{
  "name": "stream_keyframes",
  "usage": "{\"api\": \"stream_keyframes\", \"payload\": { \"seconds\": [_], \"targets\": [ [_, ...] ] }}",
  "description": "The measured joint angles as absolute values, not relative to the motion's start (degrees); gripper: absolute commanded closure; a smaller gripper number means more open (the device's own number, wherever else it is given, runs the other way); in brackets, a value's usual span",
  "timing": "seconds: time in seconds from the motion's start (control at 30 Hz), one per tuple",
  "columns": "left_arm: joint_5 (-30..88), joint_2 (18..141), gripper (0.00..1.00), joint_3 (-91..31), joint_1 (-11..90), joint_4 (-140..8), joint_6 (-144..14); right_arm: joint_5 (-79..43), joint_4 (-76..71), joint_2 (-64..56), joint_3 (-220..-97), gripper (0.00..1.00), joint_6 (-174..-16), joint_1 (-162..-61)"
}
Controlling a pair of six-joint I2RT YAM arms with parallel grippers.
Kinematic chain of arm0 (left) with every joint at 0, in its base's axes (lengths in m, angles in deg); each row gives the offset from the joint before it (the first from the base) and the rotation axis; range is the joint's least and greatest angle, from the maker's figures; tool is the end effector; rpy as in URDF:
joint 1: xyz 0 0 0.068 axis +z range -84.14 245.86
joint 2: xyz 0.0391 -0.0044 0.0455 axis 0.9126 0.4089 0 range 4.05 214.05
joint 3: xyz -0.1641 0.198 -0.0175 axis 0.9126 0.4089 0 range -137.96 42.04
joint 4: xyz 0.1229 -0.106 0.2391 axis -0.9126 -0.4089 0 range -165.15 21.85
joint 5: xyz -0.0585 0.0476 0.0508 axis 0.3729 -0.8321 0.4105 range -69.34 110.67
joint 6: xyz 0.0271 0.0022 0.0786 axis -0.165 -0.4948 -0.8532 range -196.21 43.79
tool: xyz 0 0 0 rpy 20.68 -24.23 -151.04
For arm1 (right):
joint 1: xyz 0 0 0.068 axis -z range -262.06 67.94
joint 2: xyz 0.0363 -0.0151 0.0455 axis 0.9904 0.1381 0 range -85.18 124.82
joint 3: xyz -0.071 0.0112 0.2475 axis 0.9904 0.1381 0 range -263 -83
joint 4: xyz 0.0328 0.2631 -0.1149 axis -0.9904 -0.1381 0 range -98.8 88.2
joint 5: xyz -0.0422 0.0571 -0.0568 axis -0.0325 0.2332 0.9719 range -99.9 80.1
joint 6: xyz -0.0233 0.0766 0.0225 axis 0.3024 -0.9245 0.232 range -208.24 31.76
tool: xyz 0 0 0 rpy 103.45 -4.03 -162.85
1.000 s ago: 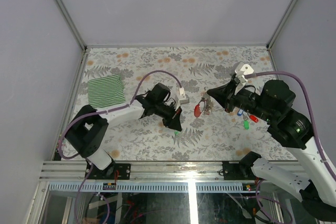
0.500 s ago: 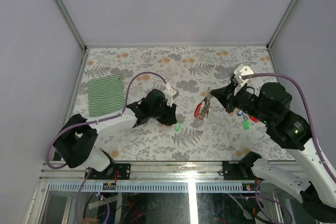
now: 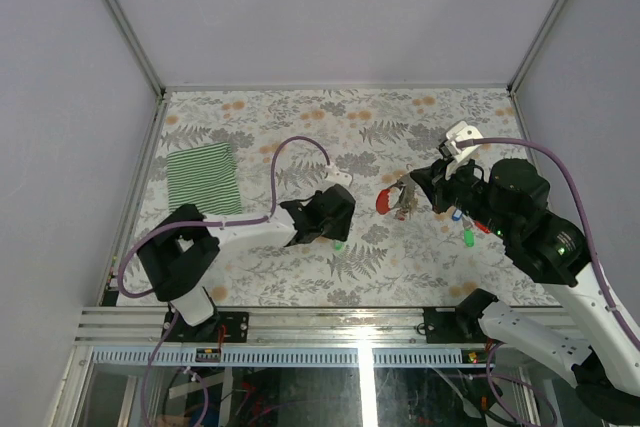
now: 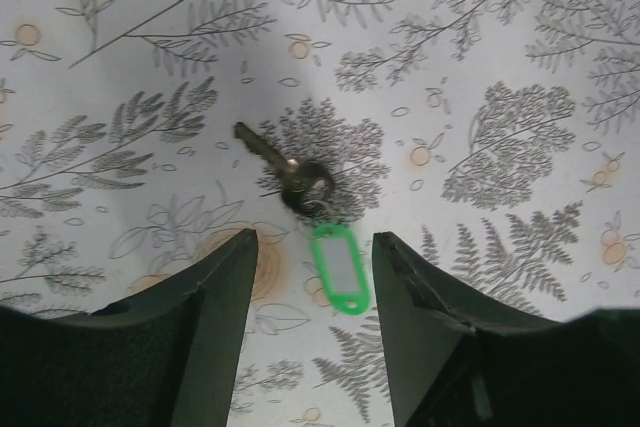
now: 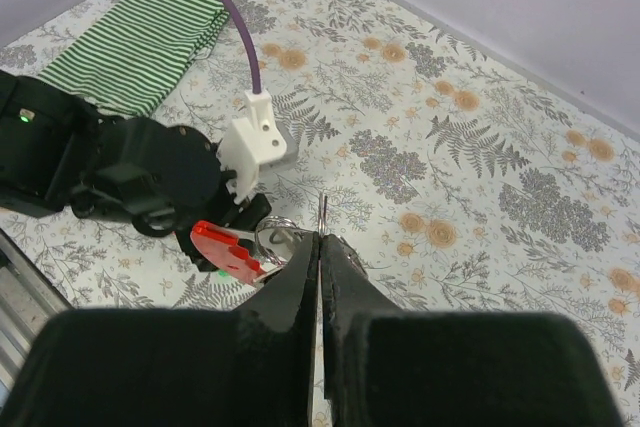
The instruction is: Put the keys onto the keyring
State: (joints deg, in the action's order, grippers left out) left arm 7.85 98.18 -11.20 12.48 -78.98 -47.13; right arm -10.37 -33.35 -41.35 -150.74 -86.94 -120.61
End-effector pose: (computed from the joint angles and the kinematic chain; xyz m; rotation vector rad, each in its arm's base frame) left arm 0.2361 -0.2907 0.1134 0.4267 2.4391 -0.3571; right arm 0.1658 0.1328 0.4320 -0.5949 1.6229 0.4897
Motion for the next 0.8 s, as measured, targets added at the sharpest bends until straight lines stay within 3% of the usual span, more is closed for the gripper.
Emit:
{"api": "stream_keyframes", "payload": {
  "seconds": [0.2,0.4,0.63,0.8],
  "targets": [
    [3.1,101.59,0.44,-15.0,8.41,-81.39,-44.99,-10.37,-33.37,-41.43,-150.72,1.0,-86.99,-120.61],
    [-1.55,104.27,0.49,-16.44,6.21,-85.32,-43.61,-10.39,-33.48,-41.65,-150.72,1.0,-87.34,-120.61],
    [-3.76,104.49,0.58,-16.42,5.4,-87.2,-42.74,-10.41,-34.57,-41.67,-150.68,1.0,-87.45,-120.61],
    [-3.69,104.49,0.71,-15.15,5.09,-86.57,-42.32,-10.43,-34.77,-41.67,-150.63,1.0,-87.71,-120.61]
  ]
}}
